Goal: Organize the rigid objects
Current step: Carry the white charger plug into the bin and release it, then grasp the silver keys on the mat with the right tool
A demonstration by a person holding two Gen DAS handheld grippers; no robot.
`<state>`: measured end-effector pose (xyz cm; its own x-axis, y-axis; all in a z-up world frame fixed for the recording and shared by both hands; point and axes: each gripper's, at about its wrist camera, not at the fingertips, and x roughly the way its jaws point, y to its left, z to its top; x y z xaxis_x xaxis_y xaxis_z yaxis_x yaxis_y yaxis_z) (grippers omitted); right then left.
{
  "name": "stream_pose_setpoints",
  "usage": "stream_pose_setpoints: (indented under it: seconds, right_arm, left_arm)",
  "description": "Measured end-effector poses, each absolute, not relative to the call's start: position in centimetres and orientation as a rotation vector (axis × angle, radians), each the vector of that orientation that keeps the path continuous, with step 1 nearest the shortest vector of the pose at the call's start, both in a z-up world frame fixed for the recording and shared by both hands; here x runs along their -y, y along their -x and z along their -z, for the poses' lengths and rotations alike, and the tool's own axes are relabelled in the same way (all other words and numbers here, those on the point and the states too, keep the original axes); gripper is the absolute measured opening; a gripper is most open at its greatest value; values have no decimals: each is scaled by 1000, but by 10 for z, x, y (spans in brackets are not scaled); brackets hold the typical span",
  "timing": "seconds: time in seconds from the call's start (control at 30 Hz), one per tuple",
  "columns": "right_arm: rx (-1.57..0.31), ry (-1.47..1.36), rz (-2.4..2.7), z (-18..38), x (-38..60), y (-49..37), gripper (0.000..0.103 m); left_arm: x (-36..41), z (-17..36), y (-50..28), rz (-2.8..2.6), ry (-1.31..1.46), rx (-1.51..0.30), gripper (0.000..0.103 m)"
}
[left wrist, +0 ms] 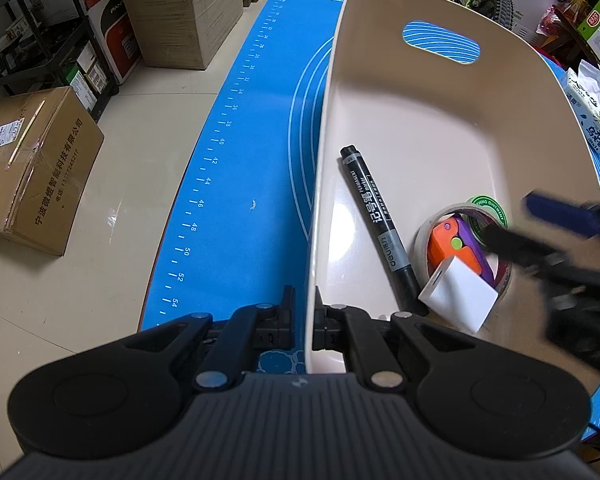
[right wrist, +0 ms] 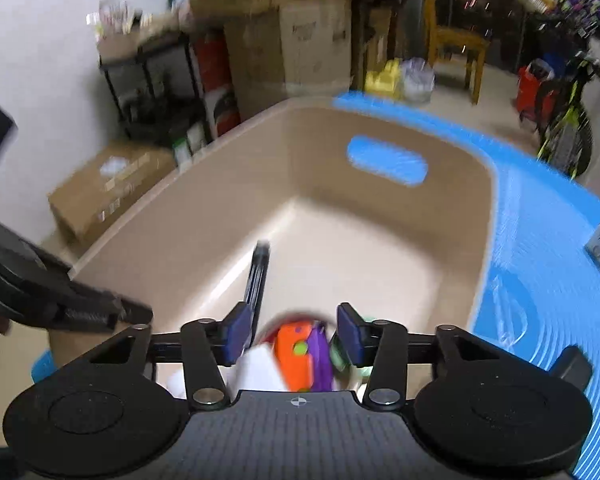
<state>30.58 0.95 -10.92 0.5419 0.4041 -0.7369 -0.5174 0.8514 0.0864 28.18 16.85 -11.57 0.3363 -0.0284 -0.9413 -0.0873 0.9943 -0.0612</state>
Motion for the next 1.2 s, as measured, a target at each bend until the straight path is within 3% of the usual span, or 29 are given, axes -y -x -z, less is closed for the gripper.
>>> stream_pose_setpoints:
  seconds: [0.3, 0.73, 0.93, 1.07, 1.2]
  right_arm:
    - [-632, 86, -353, 83, 69, -295, 66]
    - [-813, 45, -214, 153, 119, -318, 65]
    - [-869, 158, -242, 180, 103, -318, 60]
    - [-883, 237, -233, 192, 92, -315, 49]
    - [-861, 278, -208, 192, 91, -311, 48]
  left_arm:
    - [-169, 115, -282, -36, 110, -1228, 9]
    - [-169, 115, -282, -35, 111, -1228, 9]
    - [-169, 115, -282, -35, 111, -1227, 9]
    - [-169, 115, -282, -35, 111, -1228, 9]
    - [-169, 115, -282, -35, 110, -1227, 9]
